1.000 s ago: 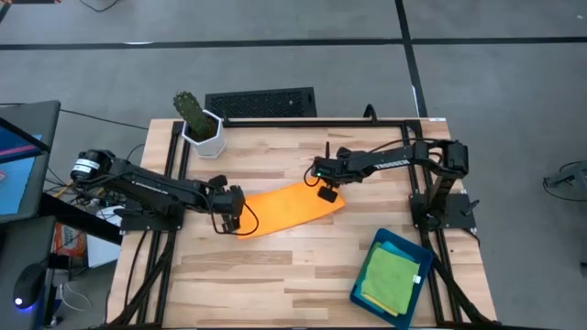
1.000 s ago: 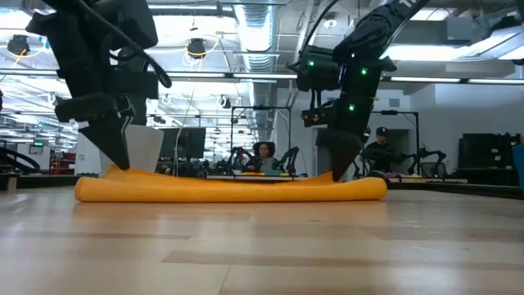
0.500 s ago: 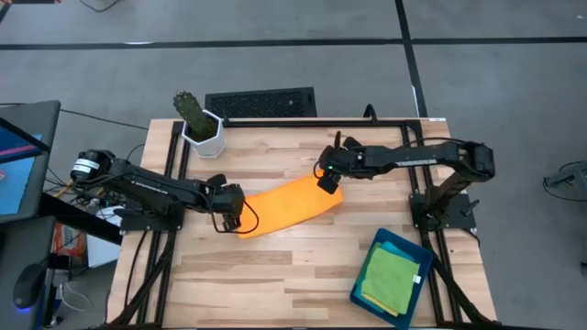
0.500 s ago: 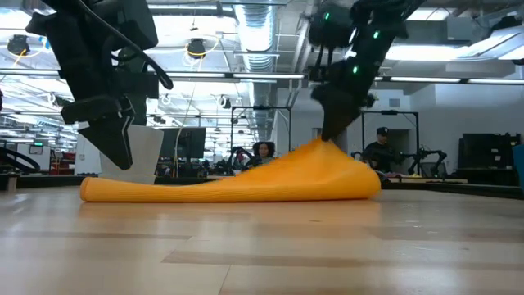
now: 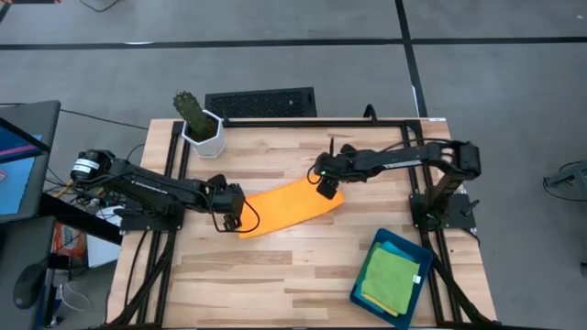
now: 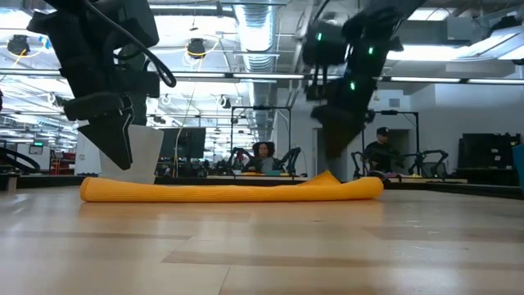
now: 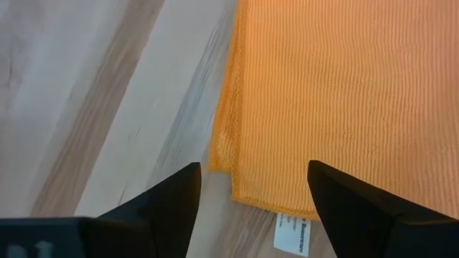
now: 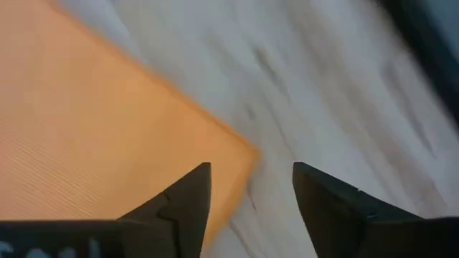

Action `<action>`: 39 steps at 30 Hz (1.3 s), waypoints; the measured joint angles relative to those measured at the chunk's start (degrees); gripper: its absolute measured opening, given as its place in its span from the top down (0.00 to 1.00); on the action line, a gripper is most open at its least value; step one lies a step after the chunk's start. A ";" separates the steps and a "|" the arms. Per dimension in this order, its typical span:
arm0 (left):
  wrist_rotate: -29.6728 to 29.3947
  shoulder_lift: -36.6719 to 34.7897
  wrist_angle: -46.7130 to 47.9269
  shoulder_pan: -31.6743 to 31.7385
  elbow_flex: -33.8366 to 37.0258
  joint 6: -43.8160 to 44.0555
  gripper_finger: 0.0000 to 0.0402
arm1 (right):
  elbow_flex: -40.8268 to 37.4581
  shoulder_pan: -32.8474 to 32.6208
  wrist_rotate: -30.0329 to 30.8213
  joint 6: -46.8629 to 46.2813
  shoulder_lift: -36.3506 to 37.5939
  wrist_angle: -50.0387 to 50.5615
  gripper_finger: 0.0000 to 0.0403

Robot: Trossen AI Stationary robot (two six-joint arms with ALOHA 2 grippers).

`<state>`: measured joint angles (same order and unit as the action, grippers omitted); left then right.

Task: Fold microfiber towels
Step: Fold the orange microfiber towel

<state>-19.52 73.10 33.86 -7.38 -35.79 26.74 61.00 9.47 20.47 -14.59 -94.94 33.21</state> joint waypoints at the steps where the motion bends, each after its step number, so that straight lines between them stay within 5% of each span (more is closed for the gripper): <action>1: 0.25 -0.01 0.08 -0.02 0.00 0.04 0.38 | -0.17 0.05 0.21 0.00 -1.29 0.68 0.44; 9: -5.52 -2.59 -3.36 -2.96 -0.41 2.47 0.38 | -0.16 -0.91 5.15 -0.56 -2.52 -3.09 0.38; 16: -15.18 -7.94 -23.65 -9.85 2.88 3.07 0.40 | -0.09 -4.53 1.95 -11.69 0.63 0.13 0.52; 21: -13.57 -0.61 -40.96 -11.02 9.14 3.93 0.52 | -0.15 -9.99 1.94 -18.88 -0.13 6.11 0.74; 27: -10.52 9.85 -42.73 -11.65 9.02 8.32 0.70 | -0.58 -15.03 3.05 -23.42 -0.11 9.56 0.96; 33: -8.13 16.00 -42.60 -12.95 7.43 10.00 0.82 | -5.07 -15.19 2.67 -30.11 -0.09 7.94 0.92; 39: -4.84 14.92 -38.03 -14.02 7.43 12.01 0.87 | -9.45 -15.51 -2.61 -33.19 -0.09 2.67 0.92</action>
<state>-24.35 88.03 -4.17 -21.40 -28.36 38.75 51.55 -6.04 17.86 -47.78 -95.02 35.88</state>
